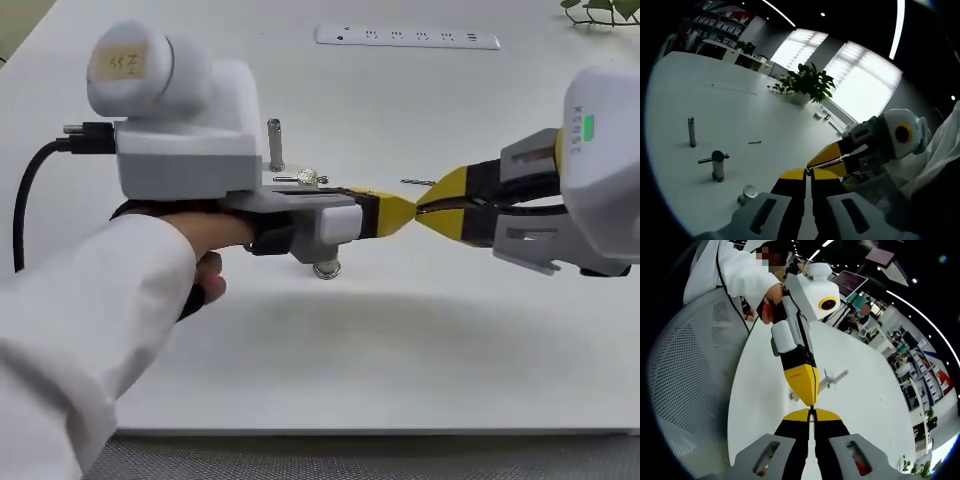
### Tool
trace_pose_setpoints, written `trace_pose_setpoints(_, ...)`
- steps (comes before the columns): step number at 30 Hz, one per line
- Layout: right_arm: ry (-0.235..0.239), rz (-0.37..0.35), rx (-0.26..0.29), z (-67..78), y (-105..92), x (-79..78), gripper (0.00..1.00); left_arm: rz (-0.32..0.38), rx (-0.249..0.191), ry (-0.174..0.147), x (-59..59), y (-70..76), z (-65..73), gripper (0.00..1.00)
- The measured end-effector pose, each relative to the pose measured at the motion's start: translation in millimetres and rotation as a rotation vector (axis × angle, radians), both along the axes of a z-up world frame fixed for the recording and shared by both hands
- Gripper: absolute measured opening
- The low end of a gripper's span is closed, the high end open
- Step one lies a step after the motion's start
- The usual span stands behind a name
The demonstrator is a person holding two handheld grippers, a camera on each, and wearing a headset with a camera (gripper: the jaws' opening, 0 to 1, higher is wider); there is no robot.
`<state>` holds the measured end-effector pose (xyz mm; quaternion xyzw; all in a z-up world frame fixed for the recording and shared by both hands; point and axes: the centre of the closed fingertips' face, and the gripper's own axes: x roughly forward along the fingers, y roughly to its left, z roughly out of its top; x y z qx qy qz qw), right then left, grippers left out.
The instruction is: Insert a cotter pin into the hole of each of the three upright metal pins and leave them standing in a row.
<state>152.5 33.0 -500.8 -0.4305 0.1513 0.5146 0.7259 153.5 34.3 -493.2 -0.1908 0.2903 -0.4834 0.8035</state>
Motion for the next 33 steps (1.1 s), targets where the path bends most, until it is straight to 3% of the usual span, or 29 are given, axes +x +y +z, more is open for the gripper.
trace_pose_setpoints(9, 0.009, -0.003, 0.024, -0.1, 2.9, 1.5, 0.0, 0.0, 0.007, -0.01, 0.6, 2.8, 1.5, 0.0)
trace_pose_setpoints(19, 0.125, -0.083, 0.091, -8.2, -7.2, 0.2, 0.03, 0.011, 0.006, -0.009, 0.3, 10.6, 3.0, 0.0)
trace_pose_setpoints(20, 0.162, -0.107, 0.124, -9.0, -8.3, -1.6, 0.03, 0.01, 0.007, -0.013, 0.5, 11.7, 3.8, 0.0)
trace_pose_setpoints(22, 0.191, -0.118, 0.152, -8.5, -9.4, -2.6, 0.05, 0.007, 0.005, -0.023, 0.5, 13.3, 5.5, 0.0)
trace_pose_setpoints(26, 0.33, -0.153, 0.252, -8.0, -9.7, -9.1, 0.0, -0.001, -0.002, -0.042, 0.2, 15.2, 9.0, 0.0)
trace_pose_setpoints(31, 0.485, -0.181, 0.442, 4.4, -2.3, -14.0, 0.02, -0.045, -0.019, -0.087, -5.2, 15.1, 17.0, 0.0)
trace_pose_setpoints(33, 0.518, -0.179, 0.485, 6.8, -3.6, -12.3, 0.03, -0.068, -0.027, -0.114, -7.8, 14.7, 21.4, 0.0)
